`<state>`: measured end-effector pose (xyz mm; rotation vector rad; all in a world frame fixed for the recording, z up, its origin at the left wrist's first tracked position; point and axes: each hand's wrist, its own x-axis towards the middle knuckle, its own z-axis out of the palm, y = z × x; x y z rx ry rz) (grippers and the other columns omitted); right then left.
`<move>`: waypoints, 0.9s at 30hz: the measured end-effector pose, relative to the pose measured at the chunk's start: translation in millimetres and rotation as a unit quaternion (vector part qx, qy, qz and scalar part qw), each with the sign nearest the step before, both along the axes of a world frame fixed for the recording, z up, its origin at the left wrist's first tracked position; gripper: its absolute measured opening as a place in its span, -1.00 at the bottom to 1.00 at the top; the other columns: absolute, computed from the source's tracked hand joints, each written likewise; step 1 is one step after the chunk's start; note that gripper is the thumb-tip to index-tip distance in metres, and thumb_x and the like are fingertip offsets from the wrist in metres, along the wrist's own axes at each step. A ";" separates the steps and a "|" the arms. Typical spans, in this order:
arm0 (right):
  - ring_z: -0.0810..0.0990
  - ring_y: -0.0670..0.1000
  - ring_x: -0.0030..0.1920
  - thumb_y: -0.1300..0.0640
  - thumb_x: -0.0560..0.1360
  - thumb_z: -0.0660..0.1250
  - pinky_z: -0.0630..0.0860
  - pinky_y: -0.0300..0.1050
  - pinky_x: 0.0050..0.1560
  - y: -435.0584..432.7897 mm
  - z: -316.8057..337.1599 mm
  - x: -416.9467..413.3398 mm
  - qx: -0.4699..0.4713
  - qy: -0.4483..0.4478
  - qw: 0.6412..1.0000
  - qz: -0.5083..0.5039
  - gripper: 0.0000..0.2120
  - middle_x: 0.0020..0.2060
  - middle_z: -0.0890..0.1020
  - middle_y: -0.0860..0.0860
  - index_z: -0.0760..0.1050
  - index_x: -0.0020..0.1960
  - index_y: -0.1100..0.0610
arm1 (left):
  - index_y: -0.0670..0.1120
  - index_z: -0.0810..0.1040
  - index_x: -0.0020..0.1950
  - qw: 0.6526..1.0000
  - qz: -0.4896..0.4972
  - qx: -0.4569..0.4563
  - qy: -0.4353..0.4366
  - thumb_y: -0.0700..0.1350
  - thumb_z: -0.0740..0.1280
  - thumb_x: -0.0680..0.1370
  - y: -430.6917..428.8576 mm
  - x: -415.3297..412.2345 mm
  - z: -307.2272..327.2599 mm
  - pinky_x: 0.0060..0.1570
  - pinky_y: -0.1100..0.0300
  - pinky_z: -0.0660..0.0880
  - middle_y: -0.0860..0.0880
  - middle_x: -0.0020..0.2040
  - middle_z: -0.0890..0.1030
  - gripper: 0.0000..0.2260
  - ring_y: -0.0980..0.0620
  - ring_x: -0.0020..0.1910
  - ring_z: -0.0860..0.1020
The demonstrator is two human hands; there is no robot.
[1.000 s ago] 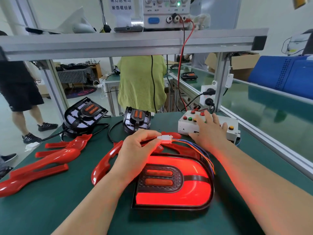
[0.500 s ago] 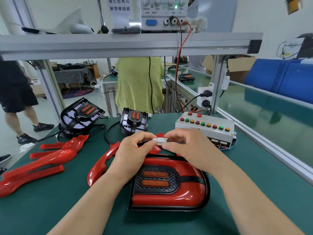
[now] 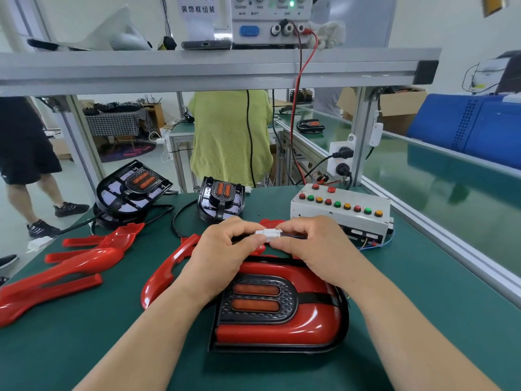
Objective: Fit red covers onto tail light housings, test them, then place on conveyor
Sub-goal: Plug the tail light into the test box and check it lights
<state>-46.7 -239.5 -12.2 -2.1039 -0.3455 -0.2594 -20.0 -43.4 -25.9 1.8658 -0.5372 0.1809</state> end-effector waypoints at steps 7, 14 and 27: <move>0.61 -0.27 -0.15 -0.04 0.52 0.42 0.42 -0.45 -0.13 1.3 -1.5 -5.1 -0.022 -0.016 1.000 0.003 -0.86 -0.21 0.70 -0.18 0.70 0.05 -0.08 | 0.20 0.71 -0.08 1.000 -0.004 0.011 0.016 0.05 0.41 0.46 1.9 -0.8 1.4 0.06 0.10 0.55 0.06 -0.08 0.65 -0.89 0.12 -0.05 0.62; 0.56 -0.31 -0.23 0.03 0.52 0.41 0.39 -0.45 -0.15 -0.4 1.2 -8.4 -0.038 -0.034 0.999 0.002 -0.86 -0.31 0.64 -0.23 0.70 0.04 0.00 | 0.18 0.71 -0.07 1.000 0.000 0.018 0.016 -0.08 0.44 0.54 0.7 -2.1 1.9 0.10 0.01 0.56 0.05 -0.07 0.64 -0.86 0.09 -0.04 0.61; 0.43 -0.23 -0.41 0.01 0.49 0.45 0.35 -0.43 -0.34 -47.2 -7.4 2.7 -0.023 0.018 0.997 -0.065 -0.92 -0.43 0.56 -0.18 0.68 -0.17 -0.05 | 0.10 0.72 -0.12 0.998 0.043 -0.049 0.019 -0.23 0.43 0.53 23.4 8.0 5.6 -0.05 0.45 0.46 0.07 -0.08 0.71 -0.79 0.21 -0.11 0.63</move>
